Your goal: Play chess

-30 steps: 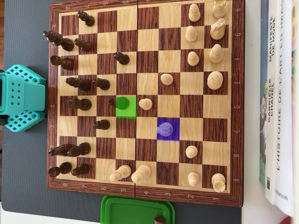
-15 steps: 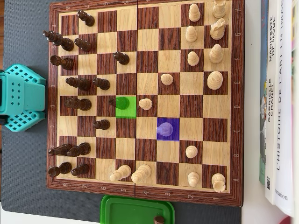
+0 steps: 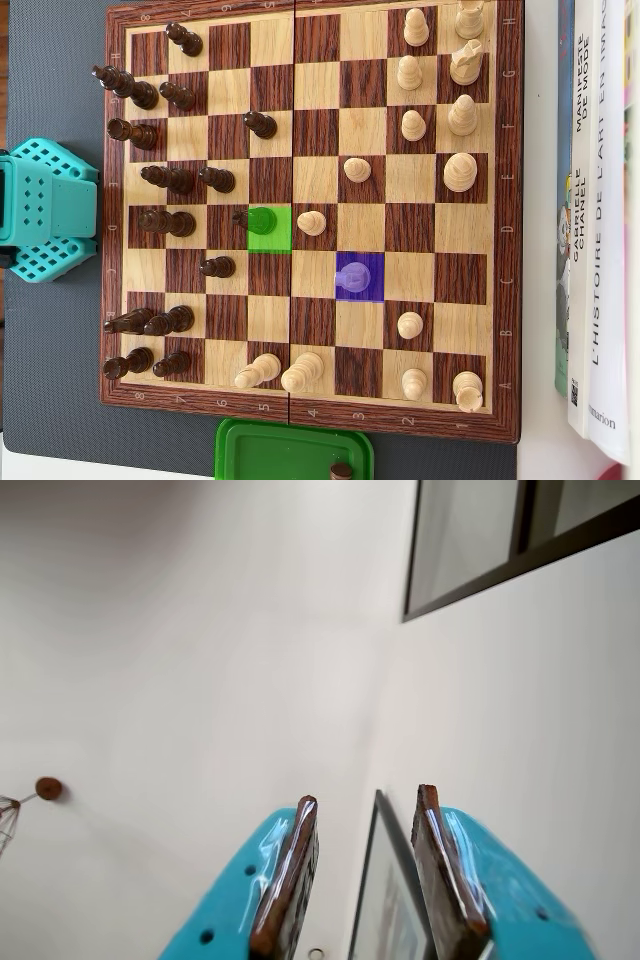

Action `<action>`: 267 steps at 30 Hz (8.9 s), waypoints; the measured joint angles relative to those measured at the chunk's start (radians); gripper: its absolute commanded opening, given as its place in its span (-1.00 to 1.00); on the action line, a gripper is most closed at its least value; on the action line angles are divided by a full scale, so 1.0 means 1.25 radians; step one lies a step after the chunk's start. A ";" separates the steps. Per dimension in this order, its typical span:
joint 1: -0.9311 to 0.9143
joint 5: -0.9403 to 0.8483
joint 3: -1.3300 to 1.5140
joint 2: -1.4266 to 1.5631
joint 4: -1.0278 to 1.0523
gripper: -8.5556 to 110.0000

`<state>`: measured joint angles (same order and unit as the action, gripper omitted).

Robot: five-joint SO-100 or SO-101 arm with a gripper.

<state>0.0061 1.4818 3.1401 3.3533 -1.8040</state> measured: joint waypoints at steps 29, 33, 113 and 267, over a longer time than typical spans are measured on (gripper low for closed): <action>0.000 -0.001 0.000 0.000 0.000 -0.61; 0.000 -0.001 0.000 0.000 0.000 -0.61; 0.000 -0.001 0.000 0.000 0.000 -0.61; -0.037 0.091 -0.796 -0.861 2.474 -0.60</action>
<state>-0.0399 1.5953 2.1445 2.2764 1.2885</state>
